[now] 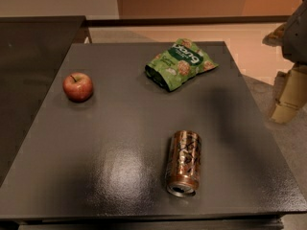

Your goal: Place orange can upright

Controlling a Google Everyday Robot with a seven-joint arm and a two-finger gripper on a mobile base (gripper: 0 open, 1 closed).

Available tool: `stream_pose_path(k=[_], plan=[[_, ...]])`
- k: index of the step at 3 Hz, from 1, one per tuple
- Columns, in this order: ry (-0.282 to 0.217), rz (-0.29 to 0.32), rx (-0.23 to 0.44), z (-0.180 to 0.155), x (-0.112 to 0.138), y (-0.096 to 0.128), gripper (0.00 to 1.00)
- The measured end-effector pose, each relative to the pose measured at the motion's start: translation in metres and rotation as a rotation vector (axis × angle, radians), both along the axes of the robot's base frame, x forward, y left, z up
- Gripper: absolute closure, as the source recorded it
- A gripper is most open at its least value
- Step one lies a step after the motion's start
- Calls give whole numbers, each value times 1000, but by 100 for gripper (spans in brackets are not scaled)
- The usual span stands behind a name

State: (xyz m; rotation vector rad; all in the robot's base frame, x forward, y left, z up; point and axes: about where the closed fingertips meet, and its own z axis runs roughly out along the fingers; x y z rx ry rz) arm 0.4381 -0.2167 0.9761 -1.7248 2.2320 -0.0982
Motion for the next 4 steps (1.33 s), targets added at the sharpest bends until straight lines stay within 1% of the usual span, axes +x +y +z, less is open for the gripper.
stream_pose_path(k=[1,2,3,4], plan=[[0,0,0,0,0,0,0],[7,83,-7,-3,-5,15,0],[22,227,-13,-9,-18,41,0],[53,410,-20,-20,-31,71,0]])
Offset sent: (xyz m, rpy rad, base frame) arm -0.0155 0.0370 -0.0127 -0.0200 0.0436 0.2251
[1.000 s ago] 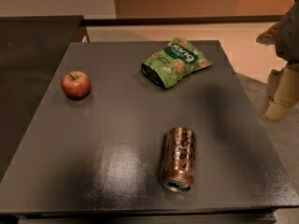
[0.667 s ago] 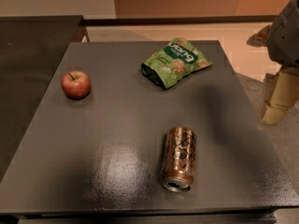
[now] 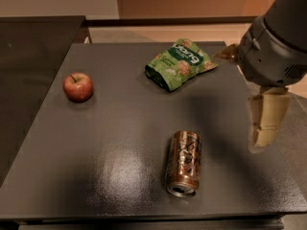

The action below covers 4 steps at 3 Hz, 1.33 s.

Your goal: Place orange can upright

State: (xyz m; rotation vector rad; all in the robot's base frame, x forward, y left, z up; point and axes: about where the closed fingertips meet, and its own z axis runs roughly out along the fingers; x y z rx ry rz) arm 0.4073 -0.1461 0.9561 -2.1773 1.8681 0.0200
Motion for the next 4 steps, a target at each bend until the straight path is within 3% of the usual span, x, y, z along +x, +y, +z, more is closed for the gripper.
stream_pose_path(k=[2,3,4], plan=[[64,331,5,-21,-29,52,0],[79,487,16,-37,-44,71,0],[76,642,-19,-58,-59,78,0]])
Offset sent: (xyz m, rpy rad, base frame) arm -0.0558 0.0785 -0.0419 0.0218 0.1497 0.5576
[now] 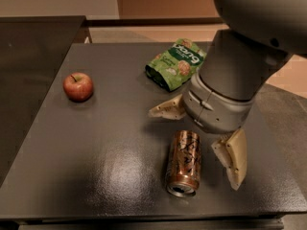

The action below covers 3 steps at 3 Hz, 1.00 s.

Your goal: Place orange can upright

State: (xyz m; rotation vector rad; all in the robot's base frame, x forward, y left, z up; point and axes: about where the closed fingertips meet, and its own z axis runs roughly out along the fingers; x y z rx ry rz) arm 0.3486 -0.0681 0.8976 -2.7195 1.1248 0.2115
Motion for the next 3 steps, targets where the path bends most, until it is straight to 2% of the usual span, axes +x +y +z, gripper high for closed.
stream_pose_path(k=[1,2,3], plan=[[-28,174,-34,-22,-15,3,0],[-61,305,-39,-35,-23,5,0],[-95,403,-37,-43,-32,11,0]])
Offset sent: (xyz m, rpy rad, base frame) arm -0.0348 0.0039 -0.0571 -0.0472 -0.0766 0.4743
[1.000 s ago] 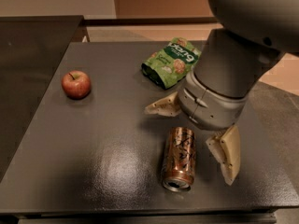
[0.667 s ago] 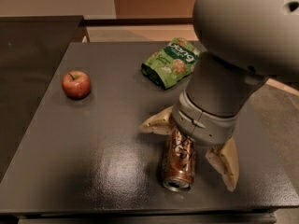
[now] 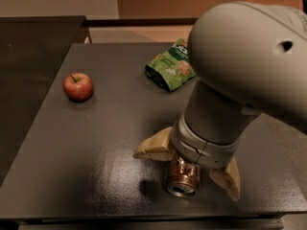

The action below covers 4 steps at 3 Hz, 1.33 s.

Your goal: Place orange can upright

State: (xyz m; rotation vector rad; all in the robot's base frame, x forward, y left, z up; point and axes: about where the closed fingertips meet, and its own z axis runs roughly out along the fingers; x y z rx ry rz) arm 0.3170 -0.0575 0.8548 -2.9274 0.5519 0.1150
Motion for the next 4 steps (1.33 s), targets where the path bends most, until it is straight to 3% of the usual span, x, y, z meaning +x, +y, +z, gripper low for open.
stream_pose_path(k=[1,3,4], plan=[[-31,44,-8,-5,0,6,0],[-125,57,-74,-16,13,12,0],[-145,37,-100,-18,20,11,16]])
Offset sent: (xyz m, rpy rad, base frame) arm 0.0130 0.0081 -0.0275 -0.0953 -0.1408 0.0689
